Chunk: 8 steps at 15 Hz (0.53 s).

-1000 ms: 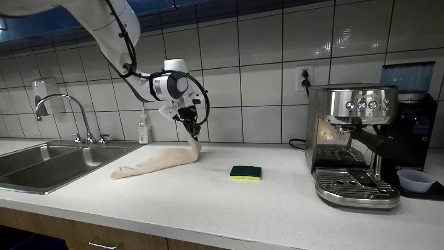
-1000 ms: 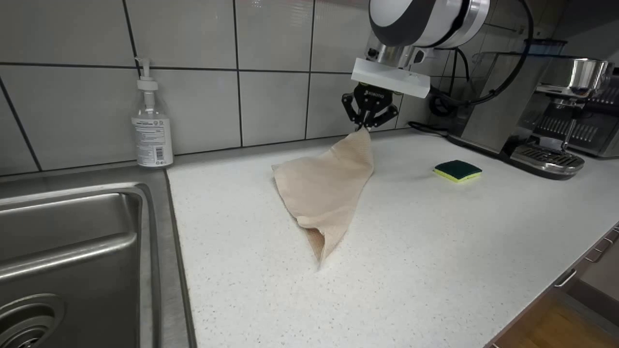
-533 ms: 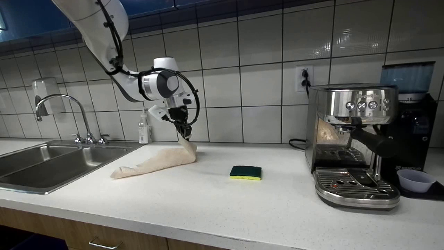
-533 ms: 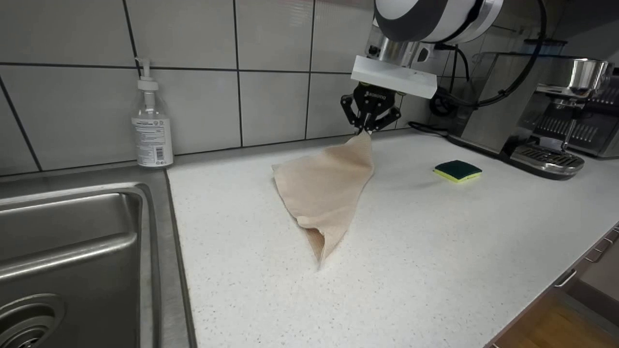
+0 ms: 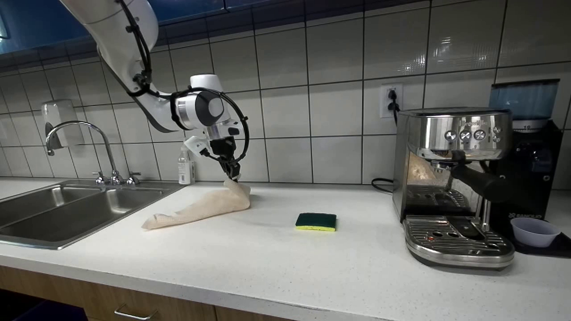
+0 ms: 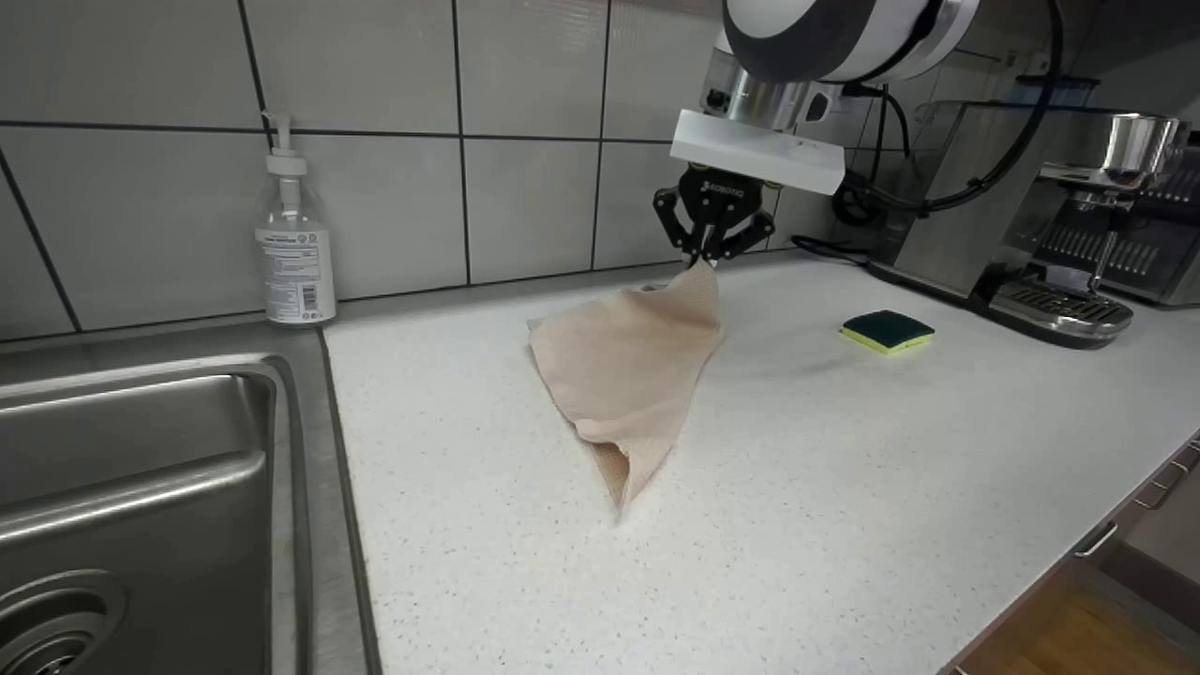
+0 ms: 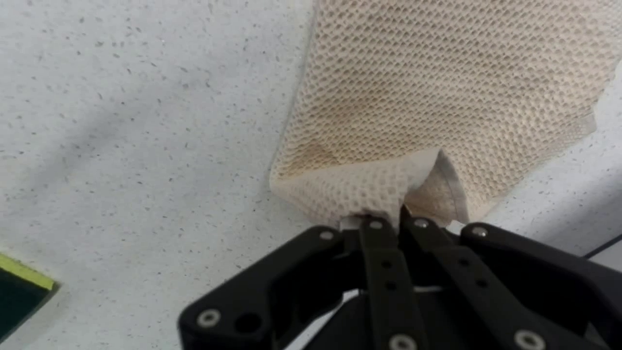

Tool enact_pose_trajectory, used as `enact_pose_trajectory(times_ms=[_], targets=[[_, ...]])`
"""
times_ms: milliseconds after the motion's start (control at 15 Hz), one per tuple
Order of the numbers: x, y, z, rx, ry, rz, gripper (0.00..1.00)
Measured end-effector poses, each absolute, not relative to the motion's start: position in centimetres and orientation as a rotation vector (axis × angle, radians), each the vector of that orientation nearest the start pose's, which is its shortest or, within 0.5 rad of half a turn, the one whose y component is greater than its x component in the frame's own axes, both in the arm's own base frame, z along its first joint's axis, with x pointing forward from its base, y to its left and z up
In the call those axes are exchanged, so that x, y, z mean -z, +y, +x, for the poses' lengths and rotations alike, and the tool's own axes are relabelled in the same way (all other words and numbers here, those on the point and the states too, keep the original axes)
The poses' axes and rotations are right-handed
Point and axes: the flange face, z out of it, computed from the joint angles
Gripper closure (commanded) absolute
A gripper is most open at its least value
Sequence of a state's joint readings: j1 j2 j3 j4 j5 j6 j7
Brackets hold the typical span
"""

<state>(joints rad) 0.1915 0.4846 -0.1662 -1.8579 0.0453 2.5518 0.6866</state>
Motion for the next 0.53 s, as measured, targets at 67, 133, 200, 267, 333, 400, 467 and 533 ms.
enact_pose_trajectory(times_ms=[67, 133, 200, 267, 333, 400, 467, 533], targets=[[-28.3, 2.5, 66.1, 0.340, 1.013, -2.920, 0.99], [-28.3, 2.6, 66.1, 0.340, 1.012, -2.920, 0.99], [-28.3, 2.8, 66.1, 0.340, 1.010, -2.921, 0.99], [-28.3, 3.0, 66.1, 0.342, 1.011, -2.922, 0.99], [-28.3, 3.4, 66.1, 0.342, 1.014, -2.922, 0.99], [-28.3, 3.8, 66.0, 0.343, 1.015, -2.921, 0.99], [-28.3, 4.4, 66.0, 0.344, 1.017, -2.920, 0.99], [-28.3, 5.0, 66.0, 0.345, 1.021, -2.920, 0.99]])
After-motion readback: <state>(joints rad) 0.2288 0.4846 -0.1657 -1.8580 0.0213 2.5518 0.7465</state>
